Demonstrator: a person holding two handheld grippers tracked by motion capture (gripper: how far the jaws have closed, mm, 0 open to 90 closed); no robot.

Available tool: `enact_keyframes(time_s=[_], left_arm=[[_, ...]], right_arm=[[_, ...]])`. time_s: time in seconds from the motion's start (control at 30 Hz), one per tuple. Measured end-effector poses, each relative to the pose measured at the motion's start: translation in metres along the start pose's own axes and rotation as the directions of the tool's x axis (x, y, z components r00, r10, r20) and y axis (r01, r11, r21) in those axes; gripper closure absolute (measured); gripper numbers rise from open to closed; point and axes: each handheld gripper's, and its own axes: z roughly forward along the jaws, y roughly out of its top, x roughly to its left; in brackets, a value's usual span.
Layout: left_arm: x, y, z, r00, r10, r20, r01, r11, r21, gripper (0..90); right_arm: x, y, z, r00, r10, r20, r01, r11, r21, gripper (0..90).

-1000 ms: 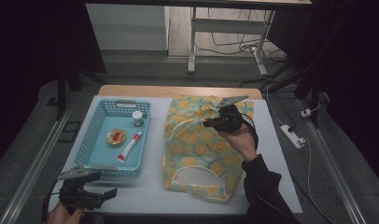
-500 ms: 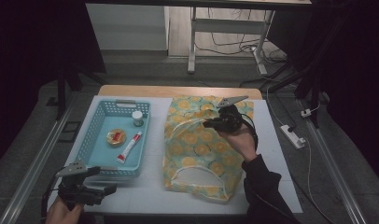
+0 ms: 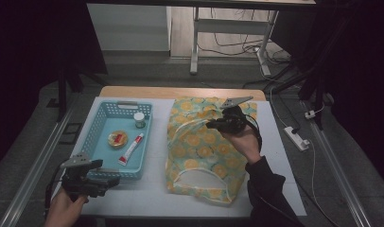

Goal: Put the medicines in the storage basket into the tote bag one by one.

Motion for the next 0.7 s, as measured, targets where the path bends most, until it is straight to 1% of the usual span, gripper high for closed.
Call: enact_keyframes(time_s=[0.23, 0.37, 0.47, 0.57, 0.63, 0.7], left_arm=[[0.008, 0.013, 0.008, 0.9998, 0.000, -0.021, 0.000, 0.9999, 0.010, 0.0], [0.012, 0.020, 0.011, 0.9995, -0.015, -0.027, 0.016, 0.9994, 0.029, 0.0], [0.016, 0.025, 0.013, 0.9988, -0.031, -0.038, 0.032, 0.9990, 0.032, 0.0], [0.019, 0.028, 0.016, 0.9982, -0.045, -0.039, 0.046, 0.9985, 0.029, 0.1], [0.021, 0.030, 0.018, 0.9985, -0.040, -0.037, 0.041, 0.9987, 0.031, 0.1], [0.021, 0.033, 0.020, 0.9985, -0.030, -0.046, 0.031, 0.9988, 0.038, 0.1]], right_arm=[[0.001, 0.001, -0.001, 1.0000, -0.008, -0.003, 0.008, 1.000, 0.000, 90.0], [0.001, 0.000, 0.000, 1.0000, -0.007, -0.004, 0.007, 1.000, 0.000, 90.0], [0.002, 0.000, 0.000, 1.0000, -0.008, -0.005, 0.008, 1.000, 0.001, 90.0], [0.002, 0.001, 0.000, 0.9999, -0.010, -0.005, 0.010, 1.000, 0.001, 90.0], [0.002, 0.001, 0.000, 0.9999, -0.010, -0.005, 0.010, 1.000, 0.001, 90.0], [0.002, 0.001, 0.000, 0.9999, -0.010, -0.004, 0.010, 1.000, 0.000, 90.0]])
